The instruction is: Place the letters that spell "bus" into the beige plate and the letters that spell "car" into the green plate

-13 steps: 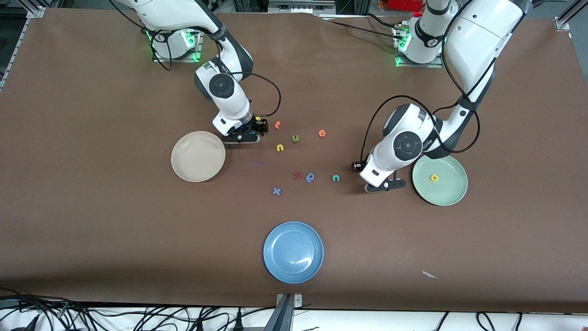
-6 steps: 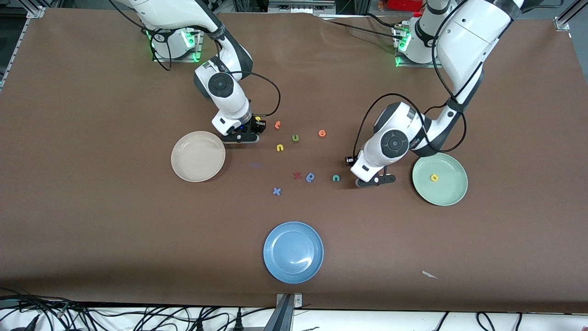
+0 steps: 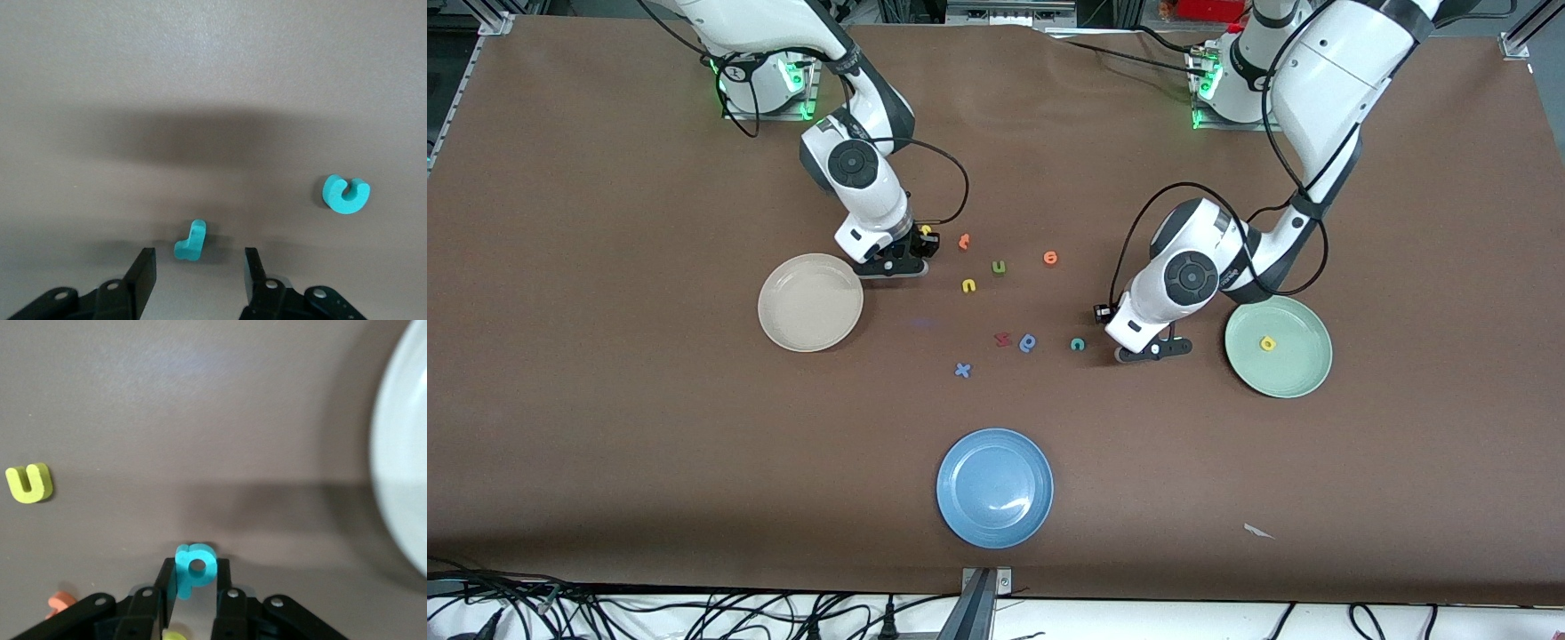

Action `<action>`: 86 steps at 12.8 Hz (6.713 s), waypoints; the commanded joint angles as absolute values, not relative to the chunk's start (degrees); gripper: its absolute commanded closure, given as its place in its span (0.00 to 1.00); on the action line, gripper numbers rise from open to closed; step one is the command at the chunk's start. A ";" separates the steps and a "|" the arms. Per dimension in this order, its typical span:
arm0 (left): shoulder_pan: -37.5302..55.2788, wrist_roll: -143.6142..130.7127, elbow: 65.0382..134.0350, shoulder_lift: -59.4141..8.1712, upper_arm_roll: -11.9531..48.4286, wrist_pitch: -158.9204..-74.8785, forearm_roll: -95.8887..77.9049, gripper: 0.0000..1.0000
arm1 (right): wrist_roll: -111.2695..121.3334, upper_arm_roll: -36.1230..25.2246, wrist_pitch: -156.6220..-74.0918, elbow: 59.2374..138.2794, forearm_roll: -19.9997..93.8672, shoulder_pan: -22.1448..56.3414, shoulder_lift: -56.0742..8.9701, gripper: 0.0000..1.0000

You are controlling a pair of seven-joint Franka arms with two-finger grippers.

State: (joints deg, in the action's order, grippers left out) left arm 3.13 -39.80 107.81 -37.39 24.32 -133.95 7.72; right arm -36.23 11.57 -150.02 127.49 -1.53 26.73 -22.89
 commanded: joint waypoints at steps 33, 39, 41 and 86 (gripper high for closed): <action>2.46 -39.82 107.23 -36.31 23.73 -134.04 10.02 0.84 | -48.69 20.92 -159.95 138.06 -1.05 25.05 -21.71 0.06; -1.57 -34.65 105.65 -30.68 23.91 -126.59 10.11 0.85 | -48.52 20.83 -160.58 138.61 -2.80 25.05 -21.71 0.08; -4.82 -30.00 104.42 -29.54 23.91 -123.06 10.02 0.85 | -48.52 20.57 -160.58 138.25 -5.88 25.05 -21.80 0.08; 10.20 -60.65 92.29 -46.93 23.73 -135.18 13.45 0.38 | -44.12 10.46 -160.75 121.03 -14.41 26.89 -32.52 0.11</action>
State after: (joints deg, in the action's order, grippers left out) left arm 9.59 -60.46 93.99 -46.19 24.32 -135.45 11.25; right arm -45.10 11.72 -160.90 122.42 -13.64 25.93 -31.38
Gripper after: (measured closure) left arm 0.317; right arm 0.101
